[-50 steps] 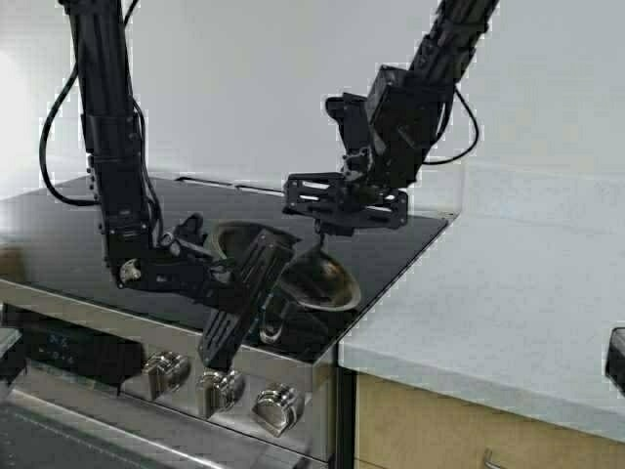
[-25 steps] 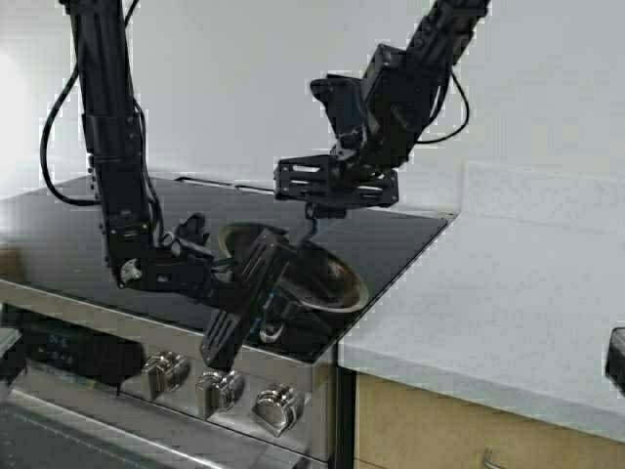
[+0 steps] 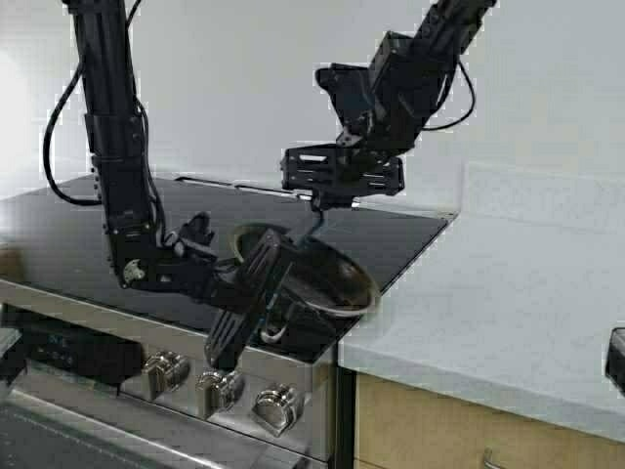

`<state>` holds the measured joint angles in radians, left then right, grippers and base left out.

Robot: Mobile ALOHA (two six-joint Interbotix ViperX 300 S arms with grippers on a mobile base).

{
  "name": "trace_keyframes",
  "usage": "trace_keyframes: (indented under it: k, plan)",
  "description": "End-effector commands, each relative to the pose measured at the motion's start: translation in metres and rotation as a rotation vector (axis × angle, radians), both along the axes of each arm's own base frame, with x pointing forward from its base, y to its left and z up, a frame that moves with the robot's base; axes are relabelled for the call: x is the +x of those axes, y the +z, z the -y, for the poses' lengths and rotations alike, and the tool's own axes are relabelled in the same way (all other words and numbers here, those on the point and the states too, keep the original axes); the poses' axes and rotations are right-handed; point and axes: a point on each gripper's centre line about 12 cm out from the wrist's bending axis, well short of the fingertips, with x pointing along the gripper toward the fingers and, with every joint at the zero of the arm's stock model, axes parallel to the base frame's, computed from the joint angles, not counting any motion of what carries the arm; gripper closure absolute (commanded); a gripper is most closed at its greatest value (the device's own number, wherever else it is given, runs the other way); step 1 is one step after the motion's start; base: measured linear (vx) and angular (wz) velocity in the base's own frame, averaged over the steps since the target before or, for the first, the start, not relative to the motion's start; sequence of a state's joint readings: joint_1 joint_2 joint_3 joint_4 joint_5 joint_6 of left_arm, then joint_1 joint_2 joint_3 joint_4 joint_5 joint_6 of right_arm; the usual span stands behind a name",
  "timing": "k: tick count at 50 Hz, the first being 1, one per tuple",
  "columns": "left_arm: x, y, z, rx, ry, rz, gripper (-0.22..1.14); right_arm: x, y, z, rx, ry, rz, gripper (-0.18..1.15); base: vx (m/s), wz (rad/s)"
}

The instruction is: Add oil to the pan and cook the shrimp and serve it

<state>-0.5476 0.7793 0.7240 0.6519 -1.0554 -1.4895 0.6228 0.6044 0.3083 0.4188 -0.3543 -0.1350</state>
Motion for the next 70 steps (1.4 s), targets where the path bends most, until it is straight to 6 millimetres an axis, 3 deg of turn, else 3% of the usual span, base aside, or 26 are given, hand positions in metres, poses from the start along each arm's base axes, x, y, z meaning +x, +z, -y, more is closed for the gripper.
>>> trace_keyframes:
  k: [1,22,45,58,70]
  plan:
    - [0.006,0.012,0.006,-0.029,-0.019,0.061,0.89,0.010,0.042,-0.009,0.045,0.012,0.077,0.89,0.00,0.00]
    - [0.004,0.011,0.006,-0.025,-0.021,0.057,0.89,0.024,0.050,0.008,-0.002,0.012,0.083,0.89,0.00,0.00]
    - [0.005,0.012,0.007,-0.035,-0.021,0.060,0.89,0.025,0.050,0.009,-0.016,0.023,0.079,0.89,0.00,0.00]
    - [0.007,0.008,0.004,-0.247,0.101,0.015,0.89,0.024,0.053,0.009,-0.014,0.023,0.082,0.89,0.00,0.00]
    - [0.012,0.009,0.005,-0.494,0.149,0.024,0.89,0.023,0.070,0.011,0.004,0.018,0.110,0.89,0.00,0.00]
